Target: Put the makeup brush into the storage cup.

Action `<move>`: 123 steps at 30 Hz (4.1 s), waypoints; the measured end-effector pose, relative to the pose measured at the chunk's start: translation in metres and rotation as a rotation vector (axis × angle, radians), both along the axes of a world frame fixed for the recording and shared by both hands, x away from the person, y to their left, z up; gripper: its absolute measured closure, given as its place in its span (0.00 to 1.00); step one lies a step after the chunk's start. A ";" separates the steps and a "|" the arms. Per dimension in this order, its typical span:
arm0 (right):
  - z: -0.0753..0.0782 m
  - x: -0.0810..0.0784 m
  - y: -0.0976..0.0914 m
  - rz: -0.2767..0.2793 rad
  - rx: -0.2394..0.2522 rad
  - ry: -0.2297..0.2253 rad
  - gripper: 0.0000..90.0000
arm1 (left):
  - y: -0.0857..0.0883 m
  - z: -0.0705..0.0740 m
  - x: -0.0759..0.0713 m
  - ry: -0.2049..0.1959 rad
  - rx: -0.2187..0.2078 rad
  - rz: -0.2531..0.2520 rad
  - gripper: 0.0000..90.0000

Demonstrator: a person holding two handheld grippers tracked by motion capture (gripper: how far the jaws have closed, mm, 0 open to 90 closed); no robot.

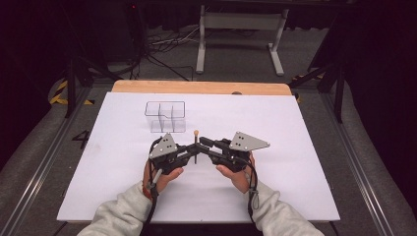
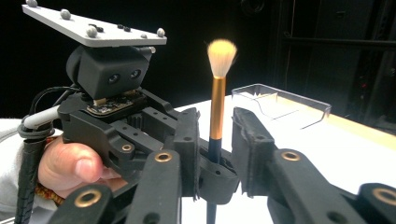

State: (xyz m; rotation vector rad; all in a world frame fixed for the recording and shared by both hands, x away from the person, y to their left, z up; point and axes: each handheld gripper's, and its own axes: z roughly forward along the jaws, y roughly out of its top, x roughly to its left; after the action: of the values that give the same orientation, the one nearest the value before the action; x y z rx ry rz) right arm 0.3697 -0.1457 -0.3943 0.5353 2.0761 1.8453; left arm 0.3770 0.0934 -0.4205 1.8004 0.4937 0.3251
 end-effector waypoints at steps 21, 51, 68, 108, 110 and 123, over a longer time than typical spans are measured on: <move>0.015 -0.007 -0.027 -0.170 -0.134 -0.090 0.48 | 0.013 0.000 0.005 -0.008 0.035 0.065 0.92; -0.006 -0.025 -0.077 -0.354 -0.261 -0.119 0.12 | 0.037 0.017 0.004 -0.063 0.031 0.125 0.92; -0.021 -0.044 -0.110 -0.402 -0.301 -0.063 0.13 | 0.067 0.059 0.015 -0.132 0.000 0.199 0.92; -0.029 -0.041 -0.127 -0.382 -0.280 -0.001 0.13 | 0.065 0.048 0.131 -0.092 0.045 0.414 0.92; -0.029 -0.041 -0.126 -0.377 -0.278 0.002 0.13 | 0.064 0.045 0.134 -0.080 0.050 0.414 0.92; -0.029 -0.041 -0.127 -0.383 -0.271 0.001 0.14 | 0.067 0.027 0.136 -0.040 0.090 0.400 0.92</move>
State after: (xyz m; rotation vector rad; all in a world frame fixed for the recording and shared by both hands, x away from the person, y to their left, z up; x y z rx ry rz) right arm 0.3289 -0.2727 -0.4233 0.7935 2.0089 1.3275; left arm 0.5127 0.1608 -0.3934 1.7709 0.8237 0.6660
